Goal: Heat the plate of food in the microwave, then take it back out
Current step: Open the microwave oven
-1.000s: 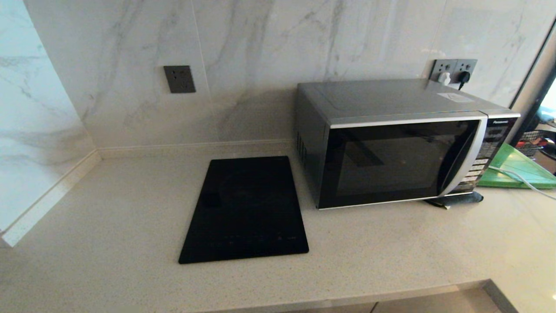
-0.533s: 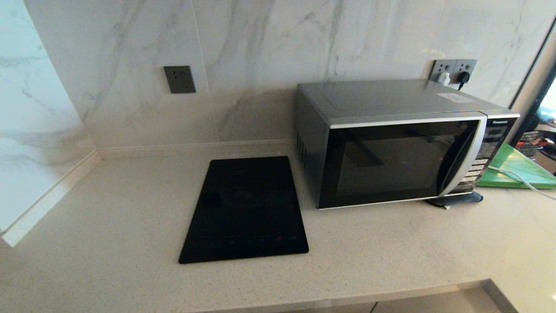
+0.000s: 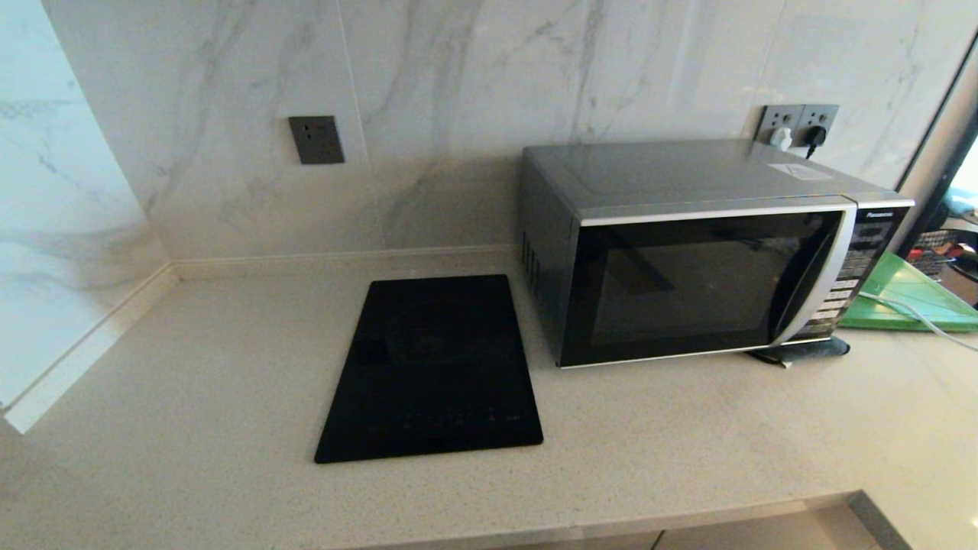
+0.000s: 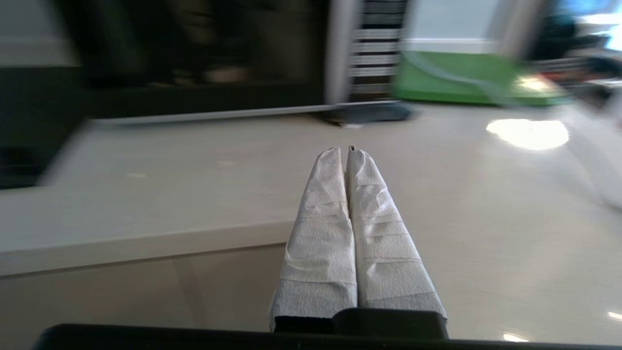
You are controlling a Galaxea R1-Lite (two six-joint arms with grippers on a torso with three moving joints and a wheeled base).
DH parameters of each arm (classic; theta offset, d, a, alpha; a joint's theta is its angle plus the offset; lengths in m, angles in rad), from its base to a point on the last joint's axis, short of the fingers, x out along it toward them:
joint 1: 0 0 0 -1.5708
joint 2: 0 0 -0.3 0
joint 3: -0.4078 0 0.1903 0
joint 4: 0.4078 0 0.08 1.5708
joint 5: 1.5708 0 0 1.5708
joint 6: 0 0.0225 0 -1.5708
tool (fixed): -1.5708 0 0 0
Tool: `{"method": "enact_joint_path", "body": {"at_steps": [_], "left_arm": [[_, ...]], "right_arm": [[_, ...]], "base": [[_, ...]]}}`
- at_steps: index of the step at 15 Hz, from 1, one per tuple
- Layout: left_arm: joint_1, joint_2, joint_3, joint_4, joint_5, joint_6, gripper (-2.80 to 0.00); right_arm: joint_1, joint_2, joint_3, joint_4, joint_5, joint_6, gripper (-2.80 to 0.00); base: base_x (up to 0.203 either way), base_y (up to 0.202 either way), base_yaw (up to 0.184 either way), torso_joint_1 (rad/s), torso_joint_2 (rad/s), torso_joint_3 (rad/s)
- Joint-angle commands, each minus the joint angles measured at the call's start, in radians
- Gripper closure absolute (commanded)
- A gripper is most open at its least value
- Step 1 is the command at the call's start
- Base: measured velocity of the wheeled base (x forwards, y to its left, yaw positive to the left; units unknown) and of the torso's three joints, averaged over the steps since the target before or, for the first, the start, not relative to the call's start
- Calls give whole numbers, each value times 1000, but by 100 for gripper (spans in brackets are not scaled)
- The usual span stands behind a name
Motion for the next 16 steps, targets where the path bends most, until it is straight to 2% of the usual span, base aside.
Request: {"method": "enact_joint_path", "body": {"at_steps": [1, 2, 3, 5, 16], "left_arm": [[1, 2, 0, 0, 0, -1, 0], [1, 2, 0, 0, 0, -1, 0], [1, 2, 0, 0, 0, -1, 0], [1, 2, 0, 0, 0, -1, 0], [1, 2, 0, 0, 0, -1, 0]], "right_arm": [[0, -7, 48, -9, 87, 43, 0], [0, -7, 71, 17, 124, 46, 0], [0, -7, 67, 73, 137, 54, 0], [0, -7, 60, 90, 140, 63, 0], [0, -7, 63, 82, 136, 82, 0]], "base": [[0, 0, 0, 0, 0, 0], [0, 0, 0, 0, 0, 0], [0, 0, 0, 0, 0, 0], [0, 0, 0, 0, 0, 0], [0, 0, 0, 0, 0, 0]]}}
